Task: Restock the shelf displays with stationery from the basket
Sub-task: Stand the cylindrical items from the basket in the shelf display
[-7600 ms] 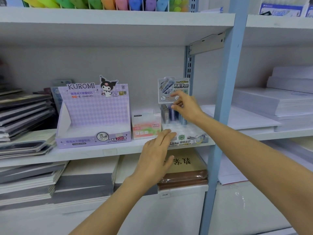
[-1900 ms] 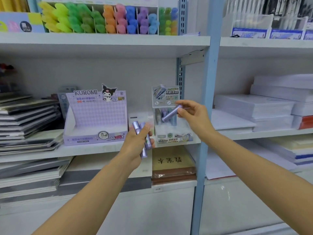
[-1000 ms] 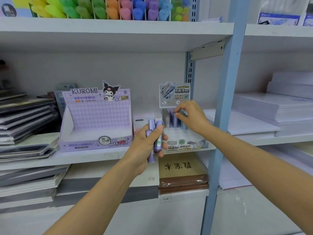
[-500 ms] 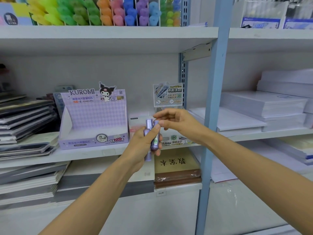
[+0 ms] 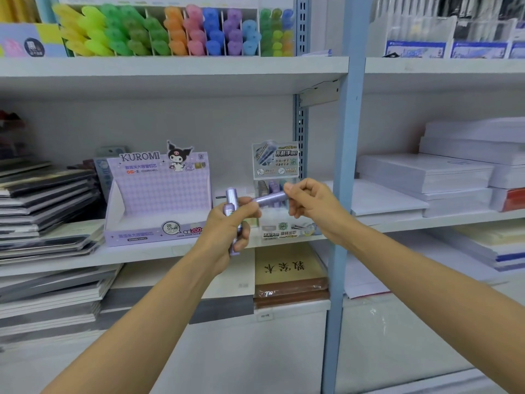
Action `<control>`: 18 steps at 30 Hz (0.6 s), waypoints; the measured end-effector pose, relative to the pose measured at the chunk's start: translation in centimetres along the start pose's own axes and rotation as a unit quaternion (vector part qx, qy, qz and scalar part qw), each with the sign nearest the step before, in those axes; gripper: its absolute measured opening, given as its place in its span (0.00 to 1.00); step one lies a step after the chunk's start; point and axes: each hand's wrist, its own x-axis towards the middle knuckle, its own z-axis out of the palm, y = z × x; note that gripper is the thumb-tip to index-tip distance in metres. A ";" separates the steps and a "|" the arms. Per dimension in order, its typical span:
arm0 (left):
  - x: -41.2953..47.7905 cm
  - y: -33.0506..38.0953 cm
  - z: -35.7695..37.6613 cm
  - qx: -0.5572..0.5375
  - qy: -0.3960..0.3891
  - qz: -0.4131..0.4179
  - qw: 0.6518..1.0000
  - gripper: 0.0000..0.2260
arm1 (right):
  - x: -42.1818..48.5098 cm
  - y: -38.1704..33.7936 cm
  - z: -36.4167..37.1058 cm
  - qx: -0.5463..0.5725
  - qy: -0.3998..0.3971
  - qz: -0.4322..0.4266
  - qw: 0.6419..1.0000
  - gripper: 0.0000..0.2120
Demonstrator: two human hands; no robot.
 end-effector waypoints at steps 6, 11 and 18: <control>0.0 -0.2 -0.1 0.001 0.067 0.052 0.996 0.02 | -1.4 0.2 0.6 0.025 -0.090 0.055 0.994 0.09; -0.9 -0.3 0.1 0.006 0.079 0.007 0.997 0.11 | -2.6 0.4 1.8 -0.012 -0.126 0.049 0.991 0.09; -1.3 0.0 0.4 0.095 0.033 0.030 0.994 0.14 | -2.4 -0.4 2.2 -0.107 -0.101 -0.026 0.989 0.15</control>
